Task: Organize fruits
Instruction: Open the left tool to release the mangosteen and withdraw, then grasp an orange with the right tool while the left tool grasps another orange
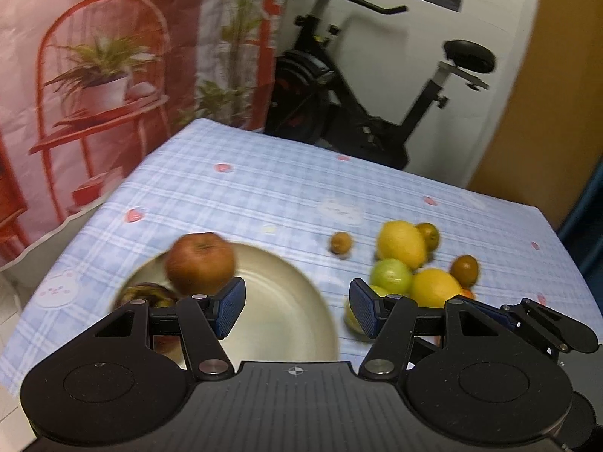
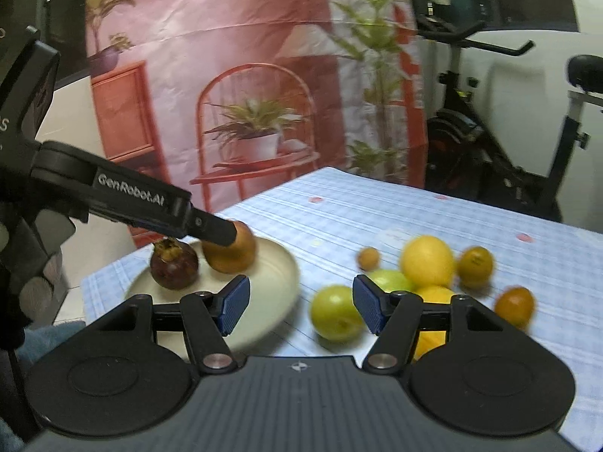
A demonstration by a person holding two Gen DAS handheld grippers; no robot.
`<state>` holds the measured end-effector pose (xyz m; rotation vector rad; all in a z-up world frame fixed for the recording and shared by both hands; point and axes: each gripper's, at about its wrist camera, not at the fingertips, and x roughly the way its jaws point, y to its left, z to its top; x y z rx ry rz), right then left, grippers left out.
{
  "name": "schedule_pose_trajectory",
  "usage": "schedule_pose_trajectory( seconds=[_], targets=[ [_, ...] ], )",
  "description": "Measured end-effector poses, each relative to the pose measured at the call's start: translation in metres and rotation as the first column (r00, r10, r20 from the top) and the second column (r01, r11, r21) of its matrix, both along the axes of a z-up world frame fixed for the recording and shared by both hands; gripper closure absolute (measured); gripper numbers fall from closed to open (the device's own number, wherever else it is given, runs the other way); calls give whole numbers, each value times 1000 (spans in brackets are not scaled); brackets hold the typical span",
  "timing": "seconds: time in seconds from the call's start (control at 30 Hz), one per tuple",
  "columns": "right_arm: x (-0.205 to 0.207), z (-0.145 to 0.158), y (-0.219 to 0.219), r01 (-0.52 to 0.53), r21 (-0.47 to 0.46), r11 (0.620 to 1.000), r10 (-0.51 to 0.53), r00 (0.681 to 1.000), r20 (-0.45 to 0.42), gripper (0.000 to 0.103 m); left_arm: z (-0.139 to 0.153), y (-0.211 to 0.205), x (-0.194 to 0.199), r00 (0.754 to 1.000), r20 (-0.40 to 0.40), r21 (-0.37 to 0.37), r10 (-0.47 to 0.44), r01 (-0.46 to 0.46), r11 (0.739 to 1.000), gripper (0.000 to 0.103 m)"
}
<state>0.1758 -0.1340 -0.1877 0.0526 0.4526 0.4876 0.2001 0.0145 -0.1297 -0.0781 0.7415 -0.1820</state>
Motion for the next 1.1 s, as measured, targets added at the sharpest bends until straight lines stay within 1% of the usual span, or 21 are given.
schedule_pose_trajectory(
  seconds=[0.23,0.33,0.4,0.47,0.57,0.7,1.1],
  targets=[
    [-24,-12,-31,61,-58,996,-62,998,-4,40,-6,-29,-4,997,17,7,-75,75,997,40],
    [-32,-18,-43,85,-64,994,-86,996,-19,41,-9,-42,-7,995,40,33,-94,93,995,40],
    [-33,-22,-49,101,-61,993,-103,994,-33,41,-11,-48,-7,993,38,26,-111,110,994,40],
    [-36,-25,-55,116,-56,992,-119,992,-46,44,-13,-53,-9,992,33,22,-122,121,992,40],
    [-39,-29,-58,125,-52,991,-128,990,-57,45,-16,-58,-14,988,35,21,-148,148,989,40],
    [-40,-34,-59,125,-50,991,-128,989,-72,46,-20,-60,-21,988,43,30,-149,148,989,40],
    [-32,-45,-57,137,-63,988,-144,984,-106,51,-28,-58,-23,984,8,5,-175,175,984,40]
  ],
)
